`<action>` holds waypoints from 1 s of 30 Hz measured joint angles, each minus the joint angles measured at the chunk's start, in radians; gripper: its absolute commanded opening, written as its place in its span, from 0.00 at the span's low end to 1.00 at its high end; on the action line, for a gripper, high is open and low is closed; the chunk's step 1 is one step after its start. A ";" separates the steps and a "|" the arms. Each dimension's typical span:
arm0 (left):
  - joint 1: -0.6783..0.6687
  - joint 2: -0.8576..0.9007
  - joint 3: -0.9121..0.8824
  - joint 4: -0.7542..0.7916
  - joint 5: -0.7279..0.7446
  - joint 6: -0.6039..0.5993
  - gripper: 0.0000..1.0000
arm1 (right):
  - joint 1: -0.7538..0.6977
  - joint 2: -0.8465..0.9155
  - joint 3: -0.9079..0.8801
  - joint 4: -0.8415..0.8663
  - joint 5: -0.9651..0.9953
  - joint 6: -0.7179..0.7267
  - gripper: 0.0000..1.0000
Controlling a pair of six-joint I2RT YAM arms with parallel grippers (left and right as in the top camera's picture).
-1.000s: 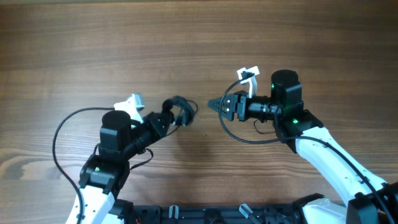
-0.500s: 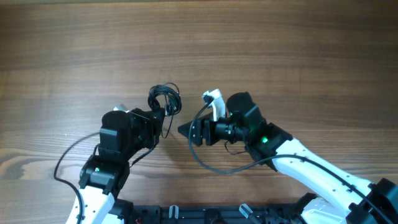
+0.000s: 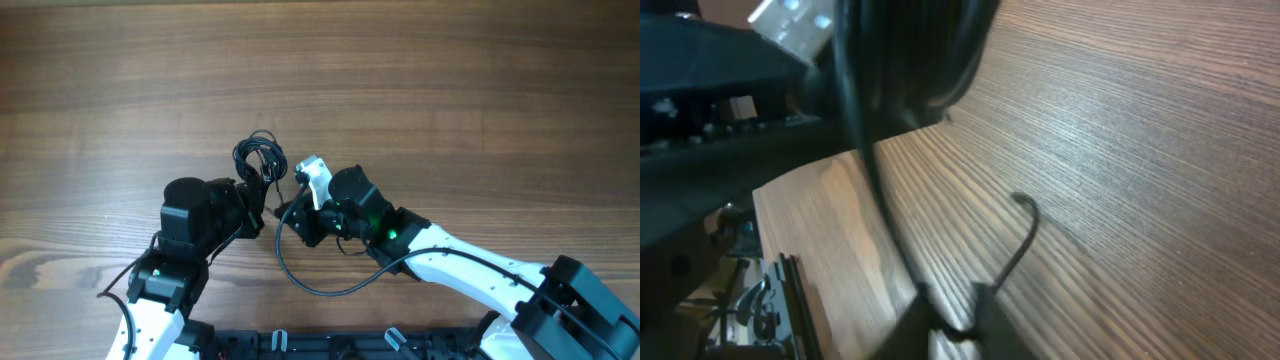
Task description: Untangle cables
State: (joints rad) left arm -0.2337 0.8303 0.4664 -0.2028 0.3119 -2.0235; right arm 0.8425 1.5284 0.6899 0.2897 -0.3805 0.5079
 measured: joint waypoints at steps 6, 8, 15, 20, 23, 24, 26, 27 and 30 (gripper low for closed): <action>0.000 0.000 0.000 0.001 0.000 0.331 0.04 | -0.079 -0.055 -0.001 -0.104 -0.092 -0.004 0.04; 0.000 0.000 0.000 0.005 0.000 0.491 0.04 | -0.137 -0.154 -0.001 -0.142 -0.168 -0.005 0.04; 0.000 0.000 0.000 0.014 0.018 0.699 0.04 | -0.171 -0.343 -0.001 -0.178 -0.326 0.052 0.04; 0.000 0.000 0.000 0.039 0.065 0.748 0.04 | -0.171 -0.343 -0.001 -0.181 -0.269 0.050 0.04; 0.000 0.001 -0.002 0.130 0.102 0.755 0.04 | -0.170 -0.324 -0.001 -0.191 -0.253 0.039 0.04; 0.000 0.001 -0.002 0.154 0.109 0.756 0.04 | -0.169 -0.314 -0.001 -0.195 -0.250 0.037 0.04; 0.000 0.001 -0.002 0.192 0.134 0.759 0.04 | -0.163 -0.277 -0.001 -0.201 -0.246 0.036 0.04; 0.000 0.001 -0.002 0.187 0.138 0.764 0.04 | -0.161 -0.270 -0.001 -0.201 -0.245 0.036 0.04; 0.000 0.001 -0.002 0.136 0.158 0.807 0.04 | -0.160 -0.266 -0.001 -0.184 -0.243 0.036 0.04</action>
State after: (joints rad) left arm -0.2333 0.8310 0.4644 -0.0669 0.4698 -1.2167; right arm 0.6827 1.2625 0.6891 0.1055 -0.6239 0.5438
